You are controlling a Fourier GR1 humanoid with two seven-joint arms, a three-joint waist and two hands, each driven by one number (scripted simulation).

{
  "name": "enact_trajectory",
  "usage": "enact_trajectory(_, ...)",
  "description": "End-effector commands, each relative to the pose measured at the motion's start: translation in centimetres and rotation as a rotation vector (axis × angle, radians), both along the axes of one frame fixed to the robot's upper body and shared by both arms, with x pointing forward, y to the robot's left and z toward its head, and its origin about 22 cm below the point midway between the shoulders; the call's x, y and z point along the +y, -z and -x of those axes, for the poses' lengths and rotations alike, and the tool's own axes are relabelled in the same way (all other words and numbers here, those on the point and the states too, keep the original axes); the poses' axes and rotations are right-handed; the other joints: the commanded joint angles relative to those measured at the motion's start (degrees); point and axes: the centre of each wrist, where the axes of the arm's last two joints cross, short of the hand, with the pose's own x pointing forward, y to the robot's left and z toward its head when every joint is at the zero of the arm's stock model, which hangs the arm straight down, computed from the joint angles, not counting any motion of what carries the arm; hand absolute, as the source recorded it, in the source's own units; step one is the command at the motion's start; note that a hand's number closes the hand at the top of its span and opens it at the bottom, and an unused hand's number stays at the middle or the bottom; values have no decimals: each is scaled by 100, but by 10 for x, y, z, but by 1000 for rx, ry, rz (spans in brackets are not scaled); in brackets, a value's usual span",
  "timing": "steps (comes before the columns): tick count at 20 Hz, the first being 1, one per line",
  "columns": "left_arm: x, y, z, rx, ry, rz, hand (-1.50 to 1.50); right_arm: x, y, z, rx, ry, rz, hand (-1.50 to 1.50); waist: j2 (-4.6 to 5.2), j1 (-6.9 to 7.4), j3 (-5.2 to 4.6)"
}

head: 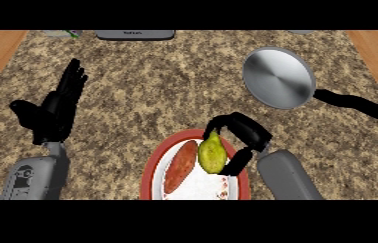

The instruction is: Pick the pear from the plate and place it in the pan

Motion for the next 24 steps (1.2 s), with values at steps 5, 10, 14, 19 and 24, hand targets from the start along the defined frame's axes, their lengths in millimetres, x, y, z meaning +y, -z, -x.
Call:
enact_trajectory(5, 18, -10, -11, -10, -17, -9, 0, 30, -4, 4, -23, 101, 89, 150, 1, -20, -2)
enact_trajectory(10, -2, -3, -6, -7, 17, -10, 0, 57, -18, -16, 15, 381, 579, 150, -41, 157, -58)
enact_trajectory(14, 1, -1, -5, 16, 26, -19, 0, 89, -77, -24, -156, 628, 580, 150, -96, 166, -25)
enact_trajectory(19, -16, -4, -14, 8, 33, 5, 0, 139, -140, -8, -363, 804, 488, 150, -42, 234, -10)
enact_trajectory(24, -5, -9, -3, -6, 8, -5, 0, 161, -162, 20, -437, 961, 443, 150, -42, 82, -2)
